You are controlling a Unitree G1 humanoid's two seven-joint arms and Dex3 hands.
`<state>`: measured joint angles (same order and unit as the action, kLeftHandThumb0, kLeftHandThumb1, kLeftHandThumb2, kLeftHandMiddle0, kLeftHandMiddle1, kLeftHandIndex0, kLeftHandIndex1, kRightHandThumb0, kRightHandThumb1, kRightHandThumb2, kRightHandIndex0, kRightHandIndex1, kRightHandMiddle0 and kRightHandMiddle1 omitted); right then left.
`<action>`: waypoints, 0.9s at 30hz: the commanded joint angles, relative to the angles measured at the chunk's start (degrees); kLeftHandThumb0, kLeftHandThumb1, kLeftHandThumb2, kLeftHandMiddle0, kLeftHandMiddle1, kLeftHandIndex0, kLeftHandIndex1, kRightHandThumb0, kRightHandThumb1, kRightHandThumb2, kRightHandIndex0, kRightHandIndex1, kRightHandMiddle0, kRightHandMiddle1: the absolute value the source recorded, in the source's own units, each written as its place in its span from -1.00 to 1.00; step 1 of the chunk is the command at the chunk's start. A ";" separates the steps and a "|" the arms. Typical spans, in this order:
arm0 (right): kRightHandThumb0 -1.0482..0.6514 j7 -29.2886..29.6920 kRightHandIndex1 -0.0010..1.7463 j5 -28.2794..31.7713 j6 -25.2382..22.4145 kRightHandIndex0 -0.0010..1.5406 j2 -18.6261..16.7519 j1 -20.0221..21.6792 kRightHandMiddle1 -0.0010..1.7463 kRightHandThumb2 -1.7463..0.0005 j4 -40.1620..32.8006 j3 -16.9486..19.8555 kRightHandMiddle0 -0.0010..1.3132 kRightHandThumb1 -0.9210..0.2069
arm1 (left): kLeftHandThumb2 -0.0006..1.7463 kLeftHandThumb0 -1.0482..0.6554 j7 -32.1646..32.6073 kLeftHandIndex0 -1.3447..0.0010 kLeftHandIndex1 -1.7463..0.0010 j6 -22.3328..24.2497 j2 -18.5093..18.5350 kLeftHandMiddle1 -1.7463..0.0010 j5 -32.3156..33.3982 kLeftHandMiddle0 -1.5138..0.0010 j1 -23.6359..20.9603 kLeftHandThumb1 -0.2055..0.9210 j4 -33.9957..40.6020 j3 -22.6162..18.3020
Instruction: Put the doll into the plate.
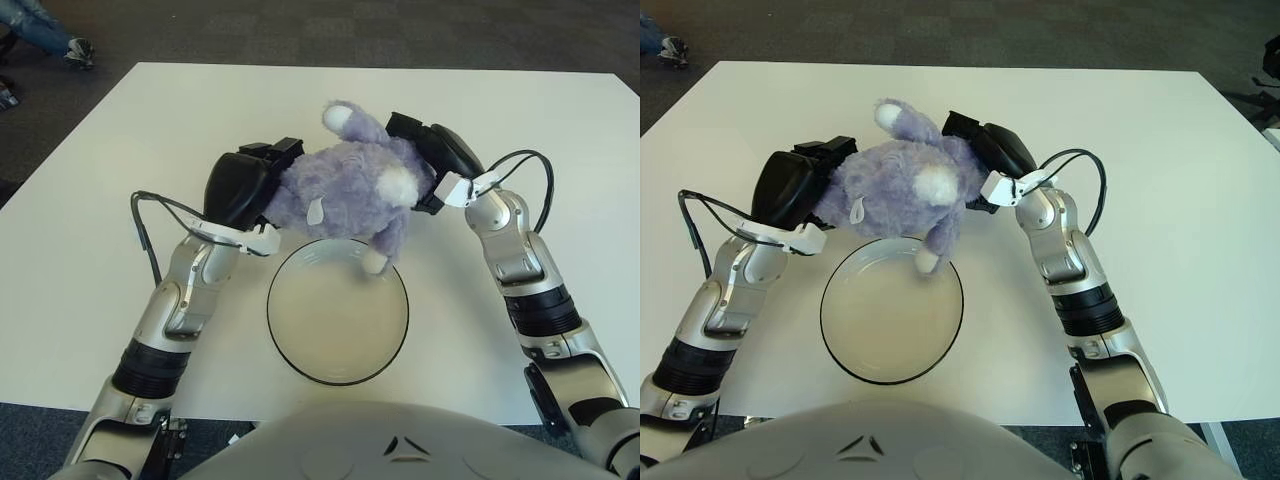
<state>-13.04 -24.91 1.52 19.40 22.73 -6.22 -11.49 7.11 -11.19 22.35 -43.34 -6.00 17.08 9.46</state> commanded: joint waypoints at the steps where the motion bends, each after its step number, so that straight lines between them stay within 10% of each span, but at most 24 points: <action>1: 0.23 -0.17 0.91 0.92 0.84 0.21 0.61 -0.25 1.00 -0.99 -0.75 0.99 0.04 0.77 | 0.95 0.22 1.31 -0.03 -0.90 -2.04 0.93 -1.00 0.61 -0.17 0.49 -0.72 -1.02 -1.20; 27: 0.23 -0.46 0.82 1.60 7.37 0.28 1.83 -4.10 1.00 -1.00 -3.25 1.91 0.08 0.84 | 0.89 0.23 0.45 -0.16 -1.00 -7.82 1.55 -0.51 1.44 -0.37 8.20 -0.83 2.40 -3.34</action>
<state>-13.08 -24.84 7.98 20.25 19.14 -7.97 -10.85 8.47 -18.74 22.96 -42.60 1.05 18.62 7.20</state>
